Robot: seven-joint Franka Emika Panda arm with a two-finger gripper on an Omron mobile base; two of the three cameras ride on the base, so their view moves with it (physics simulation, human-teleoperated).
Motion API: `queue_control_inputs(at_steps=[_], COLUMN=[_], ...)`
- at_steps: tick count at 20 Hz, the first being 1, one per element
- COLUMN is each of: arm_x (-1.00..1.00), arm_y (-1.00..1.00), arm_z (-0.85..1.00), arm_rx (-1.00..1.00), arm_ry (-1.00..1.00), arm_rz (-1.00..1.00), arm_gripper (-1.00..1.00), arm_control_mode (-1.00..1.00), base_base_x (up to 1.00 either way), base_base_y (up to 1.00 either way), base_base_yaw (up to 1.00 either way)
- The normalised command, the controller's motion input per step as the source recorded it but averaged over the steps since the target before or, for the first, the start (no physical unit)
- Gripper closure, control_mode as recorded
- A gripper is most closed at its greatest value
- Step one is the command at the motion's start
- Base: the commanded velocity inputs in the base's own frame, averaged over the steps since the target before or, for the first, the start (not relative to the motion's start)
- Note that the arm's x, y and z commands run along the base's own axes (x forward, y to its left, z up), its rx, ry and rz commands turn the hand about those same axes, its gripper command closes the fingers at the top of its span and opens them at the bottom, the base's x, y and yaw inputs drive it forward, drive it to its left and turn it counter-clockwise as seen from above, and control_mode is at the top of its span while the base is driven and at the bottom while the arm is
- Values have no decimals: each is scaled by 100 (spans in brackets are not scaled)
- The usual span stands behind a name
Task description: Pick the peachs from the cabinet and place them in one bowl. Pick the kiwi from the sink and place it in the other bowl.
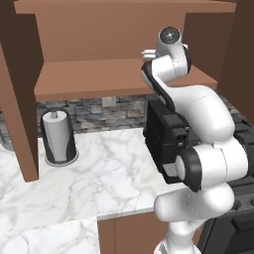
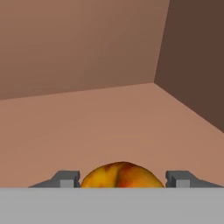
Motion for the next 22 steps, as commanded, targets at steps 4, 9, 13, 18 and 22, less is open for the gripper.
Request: queue_control_inputs(at_steps=[4, 9, 13, 18, 22], arm_x=[-3, -50, -74, -74, -90], arm_y=[0, 4, 29, 29, 17], arm_z=[0, 11, 32, 47, 25], arm_rx=[0, 2, 0, -2, -4], arm_ry=[-1, -8, -2, 0, 0], arm_rz=[0, 4, 8, 14, 17], arm_gripper=[100, 100, 100, 100, 100], arm_control_mode=[-100, -100, -100, -100, -100], base_base_x=[0, 0, 0, 0, 0], base_base_y=[0, 0, 0, 0, 0], base_base_yaw=[0, 0, 0, 0, 0])
